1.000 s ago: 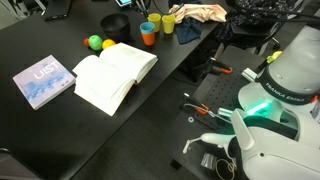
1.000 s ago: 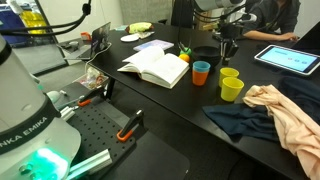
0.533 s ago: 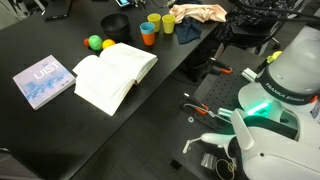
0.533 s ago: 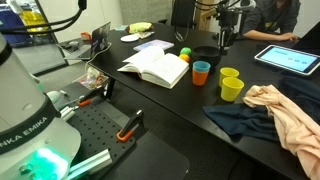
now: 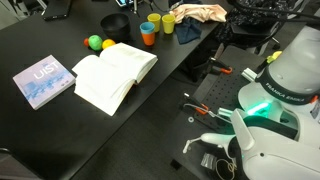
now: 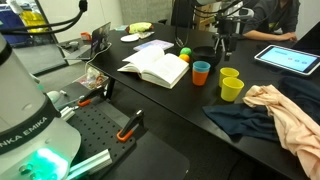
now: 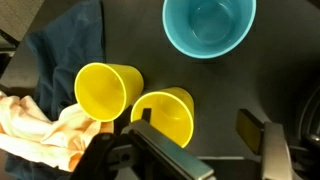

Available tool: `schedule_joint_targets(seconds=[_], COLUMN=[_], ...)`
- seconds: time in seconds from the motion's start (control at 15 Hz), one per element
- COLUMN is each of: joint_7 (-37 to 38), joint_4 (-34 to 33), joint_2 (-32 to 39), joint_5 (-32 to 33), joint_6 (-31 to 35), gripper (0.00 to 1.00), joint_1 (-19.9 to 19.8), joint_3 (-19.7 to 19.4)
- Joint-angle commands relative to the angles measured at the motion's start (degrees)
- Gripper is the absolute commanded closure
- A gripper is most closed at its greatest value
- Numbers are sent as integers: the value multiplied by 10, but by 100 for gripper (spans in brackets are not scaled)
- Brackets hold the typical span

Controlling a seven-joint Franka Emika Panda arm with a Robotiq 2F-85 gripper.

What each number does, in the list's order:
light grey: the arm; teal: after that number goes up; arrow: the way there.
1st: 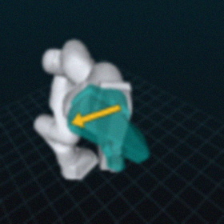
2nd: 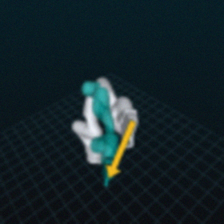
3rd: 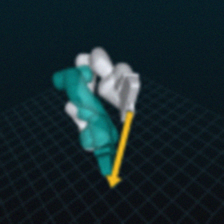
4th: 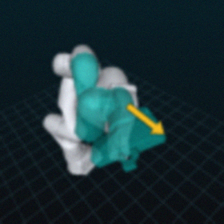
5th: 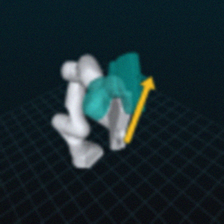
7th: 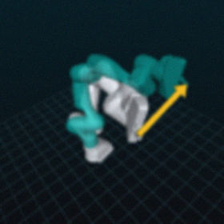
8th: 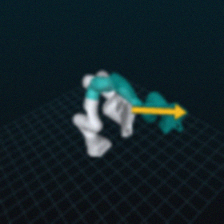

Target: Stack the cups together

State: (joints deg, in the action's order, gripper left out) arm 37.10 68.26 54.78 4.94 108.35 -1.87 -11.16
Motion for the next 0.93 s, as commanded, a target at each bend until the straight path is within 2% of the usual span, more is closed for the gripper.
schedule_joint_targets(seconds=[0.0,0.33,0.4,0.53,0.87], joint_7=[-9,-13,-14,-16,-15], joint_4=[-2,-4,-4,-2,1], joint_2=[14,38,41,46,53], joint_5=[-8,-15,-16,-21,-43], joint_6=[21,45,55,75,90], gripper=[0,1,22,32,72], joint_1=[-8,-19,-22,-27,-34], joint_3=[1,3,4,6,7])
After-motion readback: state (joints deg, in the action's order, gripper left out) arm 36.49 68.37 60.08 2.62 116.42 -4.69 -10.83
